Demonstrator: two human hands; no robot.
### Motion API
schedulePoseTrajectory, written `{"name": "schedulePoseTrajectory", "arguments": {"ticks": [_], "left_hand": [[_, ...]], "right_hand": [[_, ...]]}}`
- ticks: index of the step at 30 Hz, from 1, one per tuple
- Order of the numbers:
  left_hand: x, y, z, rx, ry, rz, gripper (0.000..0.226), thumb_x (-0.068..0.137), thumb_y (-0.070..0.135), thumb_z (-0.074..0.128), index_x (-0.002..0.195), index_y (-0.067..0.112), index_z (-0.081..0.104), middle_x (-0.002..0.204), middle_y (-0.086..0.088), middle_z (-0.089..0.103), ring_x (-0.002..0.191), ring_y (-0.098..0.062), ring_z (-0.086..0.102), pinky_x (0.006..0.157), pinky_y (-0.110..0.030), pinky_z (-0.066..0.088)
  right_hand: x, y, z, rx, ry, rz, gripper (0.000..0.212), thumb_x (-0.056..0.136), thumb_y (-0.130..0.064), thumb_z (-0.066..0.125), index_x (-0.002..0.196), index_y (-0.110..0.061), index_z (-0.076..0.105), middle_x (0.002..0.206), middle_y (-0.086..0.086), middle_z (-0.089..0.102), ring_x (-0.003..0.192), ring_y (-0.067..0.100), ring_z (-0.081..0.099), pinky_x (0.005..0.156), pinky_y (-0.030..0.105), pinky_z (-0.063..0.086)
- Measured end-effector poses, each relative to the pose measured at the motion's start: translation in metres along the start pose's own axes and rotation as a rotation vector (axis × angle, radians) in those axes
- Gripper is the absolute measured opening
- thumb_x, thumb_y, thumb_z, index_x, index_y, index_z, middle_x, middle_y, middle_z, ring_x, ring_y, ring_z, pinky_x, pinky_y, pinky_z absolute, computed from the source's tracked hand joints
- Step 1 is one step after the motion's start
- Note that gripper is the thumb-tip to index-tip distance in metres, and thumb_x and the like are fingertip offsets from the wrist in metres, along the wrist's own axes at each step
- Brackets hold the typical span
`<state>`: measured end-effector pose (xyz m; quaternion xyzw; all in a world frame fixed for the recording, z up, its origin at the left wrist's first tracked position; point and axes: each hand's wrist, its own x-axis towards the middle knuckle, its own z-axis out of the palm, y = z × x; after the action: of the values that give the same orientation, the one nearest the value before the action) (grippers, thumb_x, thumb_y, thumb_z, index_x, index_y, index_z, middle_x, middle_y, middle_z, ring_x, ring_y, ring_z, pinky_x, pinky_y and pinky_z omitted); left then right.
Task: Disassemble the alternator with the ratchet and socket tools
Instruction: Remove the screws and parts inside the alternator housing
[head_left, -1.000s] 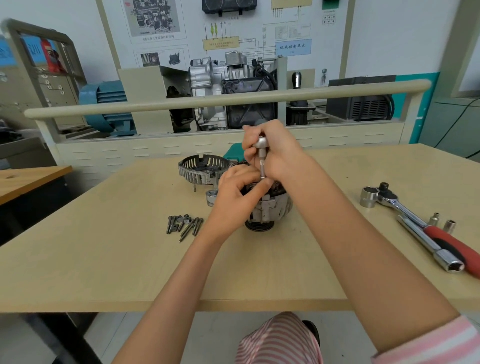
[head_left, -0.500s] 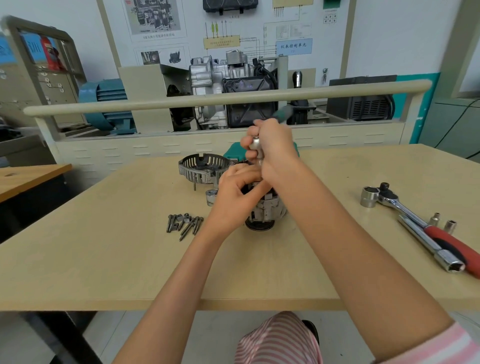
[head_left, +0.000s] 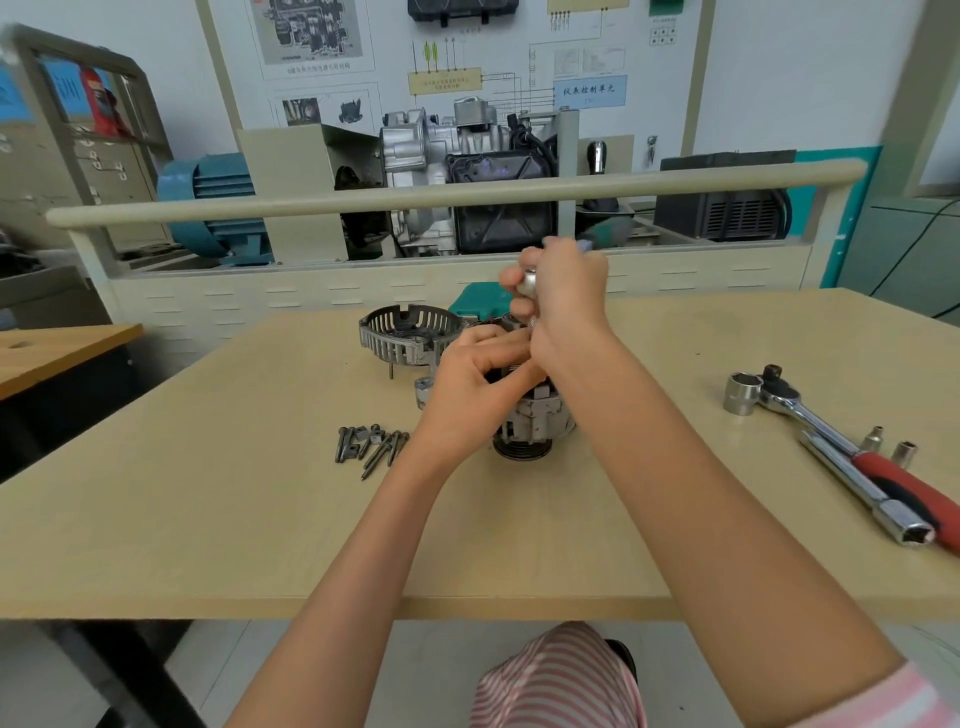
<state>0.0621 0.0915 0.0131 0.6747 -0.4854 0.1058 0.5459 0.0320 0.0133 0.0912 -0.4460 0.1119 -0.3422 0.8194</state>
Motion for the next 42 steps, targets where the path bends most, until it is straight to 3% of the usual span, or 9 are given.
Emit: {"name": "schedulePoseTrajectory", "arguments": {"ticks": [7,11,15,18,22,26,31,38,42], "left_hand": [[0.002,0.001,-0.007,0.002,-0.066,-0.023,0.029,0.092,0.013,0.057,0.073,-0.008,0.065,0.088,-0.022,0.065,0.088,0.01,0.045,0.091,-0.01,0.031],[0.001,-0.004,-0.006,-0.01,-0.057,0.012,0.027,0.09,0.009,0.058,0.066,-0.001,0.066,0.069,-0.02,0.061,0.083,0.003,0.046,0.093,-0.016,0.031],[0.002,-0.004,-0.002,-0.05,0.008,0.014,0.035,0.087,0.006,0.06,0.071,0.036,0.068,0.066,0.024,0.063,0.083,0.003,0.045,0.087,-0.019,0.034],[0.003,-0.004,-0.001,-0.039,0.004,0.01,0.024,0.089,0.01,0.061,0.068,0.02,0.07,0.069,0.013,0.064,0.081,0.005,0.044,0.087,-0.012,0.032],[0.003,-0.004,-0.004,-0.009,-0.01,-0.021,0.035,0.09,0.014,0.06,0.063,0.037,0.059,0.071,0.03,0.058,0.088,0.007,0.045,0.085,-0.013,0.031],[0.001,-0.005,-0.003,-0.006,-0.027,0.059,0.033,0.091,0.012,0.058,0.06,0.023,0.057,0.063,0.014,0.055,0.081,0.004,0.046,0.088,-0.014,0.031],[0.0,-0.002,0.001,-0.029,0.032,0.027,0.037,0.082,0.016,0.057,0.059,0.044,0.064,0.062,0.026,0.06,0.083,0.002,0.045,0.084,-0.019,0.037],[0.0,0.0,-0.002,0.029,-0.033,0.007,0.031,0.092,0.011,0.057,0.062,0.018,0.057,0.07,0.008,0.057,0.085,0.006,0.044,0.086,-0.014,0.031],[-0.001,-0.001,-0.003,0.006,-0.009,0.038,0.029,0.09,0.007,0.059,0.065,-0.006,0.063,0.07,-0.019,0.062,0.084,0.003,0.046,0.09,-0.009,0.03]], "right_hand": [[0.022,-0.018,-0.017,0.115,-0.654,0.648,0.024,0.097,-0.008,0.028,0.092,-0.005,0.051,0.045,-0.009,0.039,0.027,0.002,0.035,0.027,0.01,0.016],[0.009,-0.011,-0.008,0.111,-0.413,0.437,0.021,0.093,-0.001,0.028,0.085,-0.007,0.048,0.046,-0.007,0.042,0.029,0.001,0.036,0.026,0.013,0.018],[0.002,0.005,-0.001,0.112,0.082,-0.035,0.016,0.092,0.001,0.026,0.095,-0.008,0.039,0.071,0.008,0.047,0.034,0.006,0.043,0.031,0.016,0.024],[0.011,-0.011,-0.005,0.026,-0.17,0.286,0.024,0.087,0.002,0.022,0.078,-0.01,0.04,0.046,0.0,0.043,0.028,0.004,0.037,0.027,0.015,0.016],[0.02,-0.019,-0.013,0.045,-0.583,0.582,0.022,0.094,-0.001,0.025,0.09,-0.006,0.046,0.045,-0.009,0.038,0.027,0.001,0.033,0.026,0.011,0.013],[0.012,-0.015,-0.01,0.066,-0.481,0.501,0.02,0.093,-0.001,0.027,0.09,-0.008,0.045,0.045,-0.008,0.04,0.028,0.001,0.034,0.026,0.012,0.013],[-0.006,0.008,0.001,0.107,0.07,-0.163,0.014,0.097,-0.002,0.024,0.097,-0.01,0.036,0.071,0.006,0.042,0.035,0.008,0.043,0.031,0.016,0.025],[0.019,-0.018,-0.014,0.137,-0.54,0.562,0.025,0.091,0.0,0.022,0.083,-0.009,0.043,0.044,-0.008,0.038,0.027,0.001,0.033,0.026,0.011,0.013],[0.014,-0.019,-0.015,0.05,-0.645,0.571,0.021,0.095,-0.004,0.028,0.089,-0.008,0.048,0.046,-0.01,0.039,0.028,0.001,0.034,0.026,0.01,0.012]]}}
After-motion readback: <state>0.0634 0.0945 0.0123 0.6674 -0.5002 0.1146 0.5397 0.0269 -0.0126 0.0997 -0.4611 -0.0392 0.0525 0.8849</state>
